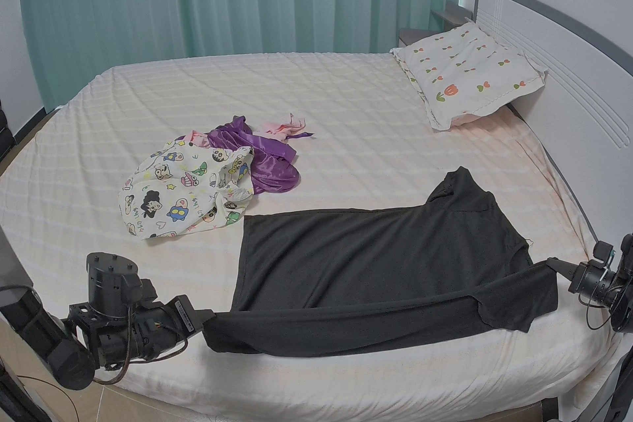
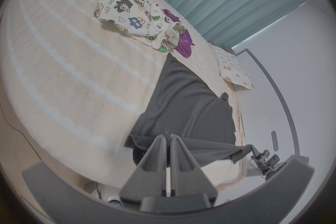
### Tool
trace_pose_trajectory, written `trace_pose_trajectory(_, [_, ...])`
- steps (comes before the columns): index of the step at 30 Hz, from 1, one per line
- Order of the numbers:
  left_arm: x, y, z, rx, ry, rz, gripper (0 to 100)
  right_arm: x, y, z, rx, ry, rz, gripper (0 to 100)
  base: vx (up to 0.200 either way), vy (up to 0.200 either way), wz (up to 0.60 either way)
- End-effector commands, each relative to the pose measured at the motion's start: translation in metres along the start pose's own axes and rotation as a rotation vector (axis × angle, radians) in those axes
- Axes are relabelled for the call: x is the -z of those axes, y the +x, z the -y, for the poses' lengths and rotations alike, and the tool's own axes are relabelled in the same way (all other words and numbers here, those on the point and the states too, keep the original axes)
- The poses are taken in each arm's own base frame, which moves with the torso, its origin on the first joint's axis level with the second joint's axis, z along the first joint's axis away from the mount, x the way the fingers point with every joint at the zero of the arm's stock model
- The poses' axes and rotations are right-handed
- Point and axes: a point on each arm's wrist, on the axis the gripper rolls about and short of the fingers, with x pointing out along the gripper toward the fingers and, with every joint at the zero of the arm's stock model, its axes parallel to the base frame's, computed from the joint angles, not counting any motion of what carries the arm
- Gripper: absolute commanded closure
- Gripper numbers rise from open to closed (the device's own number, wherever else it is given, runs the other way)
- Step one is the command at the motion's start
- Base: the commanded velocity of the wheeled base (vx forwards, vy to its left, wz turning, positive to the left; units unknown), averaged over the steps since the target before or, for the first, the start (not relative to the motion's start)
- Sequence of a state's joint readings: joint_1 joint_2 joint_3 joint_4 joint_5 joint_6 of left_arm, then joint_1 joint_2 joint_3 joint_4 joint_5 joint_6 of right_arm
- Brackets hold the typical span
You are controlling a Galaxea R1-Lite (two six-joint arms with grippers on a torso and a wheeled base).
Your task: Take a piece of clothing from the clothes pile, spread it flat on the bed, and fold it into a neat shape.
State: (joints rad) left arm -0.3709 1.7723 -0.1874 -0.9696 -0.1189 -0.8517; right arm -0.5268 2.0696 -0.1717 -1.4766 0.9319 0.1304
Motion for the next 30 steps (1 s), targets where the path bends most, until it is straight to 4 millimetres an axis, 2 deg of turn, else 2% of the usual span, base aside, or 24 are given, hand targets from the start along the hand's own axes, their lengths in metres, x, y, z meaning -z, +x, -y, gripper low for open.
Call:
trace_pose_trajectory(1, [-0.011,0.028,-0.011,-0.062,-0.038,0.001,100,0.006,0.012,0.009,0.007,0.014,-0.022,100,0.000,0.000,0.00])
trace_pose_trajectory(11, [-0.019,0.061,-0.016,-0.061,-0.042,0.019,100,0.011,0.035,0.013,0.031,0.015,-0.041,100,0.000,0.000,0.00])
trace_pose_trajectory(13, [-0.019,0.062,-0.016,-0.060,-0.042,0.020,100,0.011,0.035,0.013,0.032,0.013,-0.040,100,0.000,0.000,0.00])
trace_pose_trajectory(14, [-0.020,0.073,-0.019,-0.043,-0.038,0.038,100,0.013,0.038,0.017,0.037,0.011,-0.039,100,0.000,0.000,0.00])
trace_pose_trajectory(19, [-0.022,0.090,-0.025,-0.044,-0.045,0.045,100,0.017,0.047,0.020,0.062,0.014,-0.035,100,0.000,0.000,0.00])
trace_pose_trajectory(30, [-0.022,0.111,-0.031,-0.055,-0.047,0.035,100,0.024,0.057,0.025,0.080,0.017,-0.044,100,0.000,0.000,0.00])
